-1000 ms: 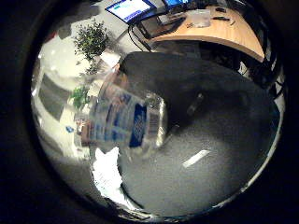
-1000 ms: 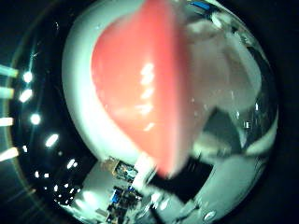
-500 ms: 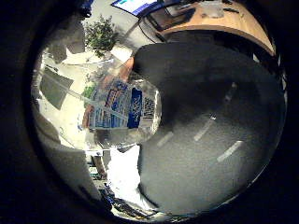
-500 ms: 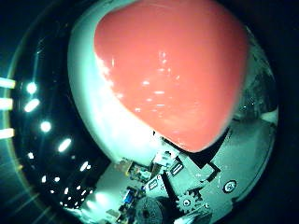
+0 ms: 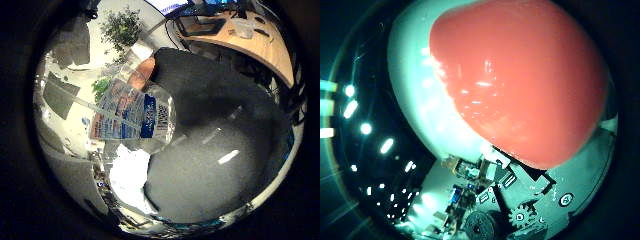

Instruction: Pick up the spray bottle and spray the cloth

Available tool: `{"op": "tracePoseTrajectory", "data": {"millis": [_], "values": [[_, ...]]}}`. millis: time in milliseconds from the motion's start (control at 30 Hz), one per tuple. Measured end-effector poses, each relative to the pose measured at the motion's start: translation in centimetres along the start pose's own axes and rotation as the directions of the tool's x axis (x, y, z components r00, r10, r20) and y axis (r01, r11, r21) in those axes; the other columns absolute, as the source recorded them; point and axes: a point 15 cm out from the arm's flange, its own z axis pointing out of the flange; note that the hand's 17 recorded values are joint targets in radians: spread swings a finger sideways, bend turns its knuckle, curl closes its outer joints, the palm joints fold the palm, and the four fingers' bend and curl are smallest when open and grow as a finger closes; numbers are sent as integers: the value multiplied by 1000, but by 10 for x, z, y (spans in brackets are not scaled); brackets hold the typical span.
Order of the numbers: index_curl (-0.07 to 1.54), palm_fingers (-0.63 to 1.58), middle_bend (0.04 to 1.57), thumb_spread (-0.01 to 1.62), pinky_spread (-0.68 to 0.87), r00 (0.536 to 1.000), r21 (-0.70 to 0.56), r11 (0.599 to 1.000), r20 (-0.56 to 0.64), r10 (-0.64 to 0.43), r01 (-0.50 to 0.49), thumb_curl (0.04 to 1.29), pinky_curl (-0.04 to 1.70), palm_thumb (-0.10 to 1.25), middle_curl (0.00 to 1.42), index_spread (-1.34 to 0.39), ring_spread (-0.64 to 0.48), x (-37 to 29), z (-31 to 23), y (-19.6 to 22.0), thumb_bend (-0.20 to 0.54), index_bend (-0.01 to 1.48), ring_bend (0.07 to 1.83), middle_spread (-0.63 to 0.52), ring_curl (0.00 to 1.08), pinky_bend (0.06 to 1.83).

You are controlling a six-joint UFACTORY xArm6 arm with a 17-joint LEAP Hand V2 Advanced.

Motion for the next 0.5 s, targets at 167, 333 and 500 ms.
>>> {"op": "tracePoseTrajectory", "data": {"millis": [167, 333, 500], "values": [[710, 1200, 1339, 884, -295, 997, -124, 990, 23, -67, 69, 976, 583, 984, 769, -279, -208, -46, -17, 30, -11, 1177, 1444, -194, 647, 1344], [706, 1200, 1342, 866, -298, 993, -298, 948, 11, -118, 116, 1005, 597, 981, 765, -276, -207, -69, -27, 81, -11, 1183, 1445, -193, 646, 1345], [702, 1198, 1347, 851, -299, 986, -417, 893, 62, -155, 166, 1032, 607, 986, 766, -275, -207, -110, -37, 120, -11, 1188, 1447, -194, 645, 1341]]}}
